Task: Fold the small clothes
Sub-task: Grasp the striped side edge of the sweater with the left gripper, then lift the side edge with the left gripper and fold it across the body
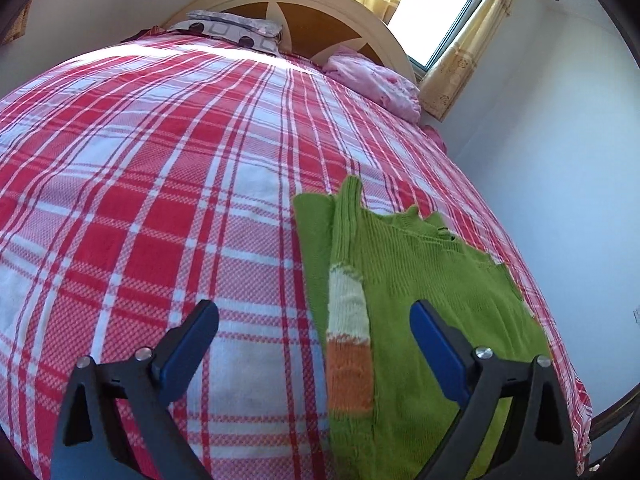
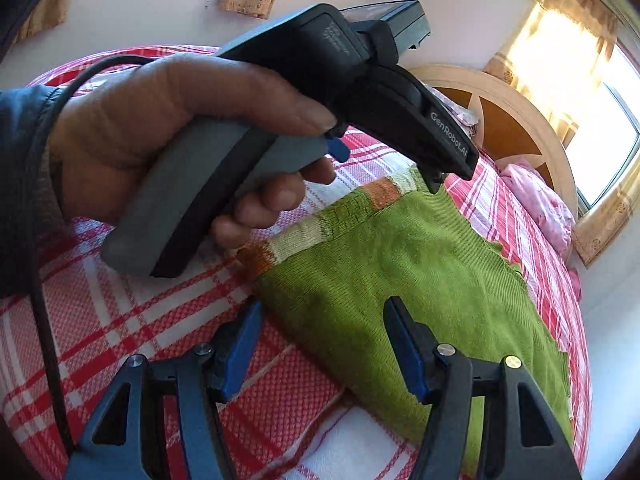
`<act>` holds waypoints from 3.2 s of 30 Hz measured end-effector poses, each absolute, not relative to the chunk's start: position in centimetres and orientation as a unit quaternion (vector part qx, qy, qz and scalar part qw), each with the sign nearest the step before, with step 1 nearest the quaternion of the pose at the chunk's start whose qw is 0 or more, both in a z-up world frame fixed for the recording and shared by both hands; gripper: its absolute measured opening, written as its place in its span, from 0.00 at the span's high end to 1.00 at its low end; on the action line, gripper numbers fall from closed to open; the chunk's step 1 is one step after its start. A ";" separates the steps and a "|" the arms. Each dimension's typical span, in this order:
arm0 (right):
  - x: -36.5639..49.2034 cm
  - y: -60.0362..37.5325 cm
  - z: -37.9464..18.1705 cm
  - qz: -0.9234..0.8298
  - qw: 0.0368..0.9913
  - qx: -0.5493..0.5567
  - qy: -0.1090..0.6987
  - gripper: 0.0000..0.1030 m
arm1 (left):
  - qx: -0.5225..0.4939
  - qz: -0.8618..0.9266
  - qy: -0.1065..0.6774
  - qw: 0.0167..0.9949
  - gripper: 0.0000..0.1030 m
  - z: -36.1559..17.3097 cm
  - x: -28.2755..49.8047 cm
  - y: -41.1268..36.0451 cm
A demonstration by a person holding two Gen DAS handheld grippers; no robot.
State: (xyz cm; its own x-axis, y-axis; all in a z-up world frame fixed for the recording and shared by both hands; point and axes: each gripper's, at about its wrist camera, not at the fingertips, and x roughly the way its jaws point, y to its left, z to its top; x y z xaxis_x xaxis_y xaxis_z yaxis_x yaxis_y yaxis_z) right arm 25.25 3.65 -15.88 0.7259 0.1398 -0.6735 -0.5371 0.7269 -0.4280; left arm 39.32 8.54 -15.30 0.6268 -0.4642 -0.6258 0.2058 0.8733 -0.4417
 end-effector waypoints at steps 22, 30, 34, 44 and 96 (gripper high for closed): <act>24.6 6.1 -16.2 0.215 0.859 -0.347 0.309 0.81 | -0.204 -0.278 0.426 0.837 0.84 -17.4 45.0 7.1; 23.9 4.4 -14.1 0.230 0.879 -0.289 0.302 0.90 | -0.262 -0.296 0.428 0.813 0.85 -18.2 45.2 8.6; 24.0 3.2 -13.1 0.238 0.886 -0.263 0.301 0.91 | -0.281 -0.300 0.435 0.801 0.85 -18.7 45.4 9.0; 24.9 -1.9 -11.0 0.247 0.903 -0.188 0.297 0.91 | -0.331 -0.278 0.447 0.783 0.86 -18.1 43.9 9.2; 22.6 -33.0 -9.9 0.181 0.913 0.133 0.340 0.92 | -0.197 -0.361 0.468 0.782 0.86 -9.8 43.6 -20.9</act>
State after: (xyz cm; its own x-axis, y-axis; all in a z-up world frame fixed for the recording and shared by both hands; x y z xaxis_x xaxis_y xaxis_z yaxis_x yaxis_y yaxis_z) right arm 22.59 -33.05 -9.86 0.7037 0.4207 -0.5725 -0.2393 0.8991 0.3665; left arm 43.55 -20.89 -9.83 0.3009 -0.7497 -0.5894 0.3803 0.6611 -0.6468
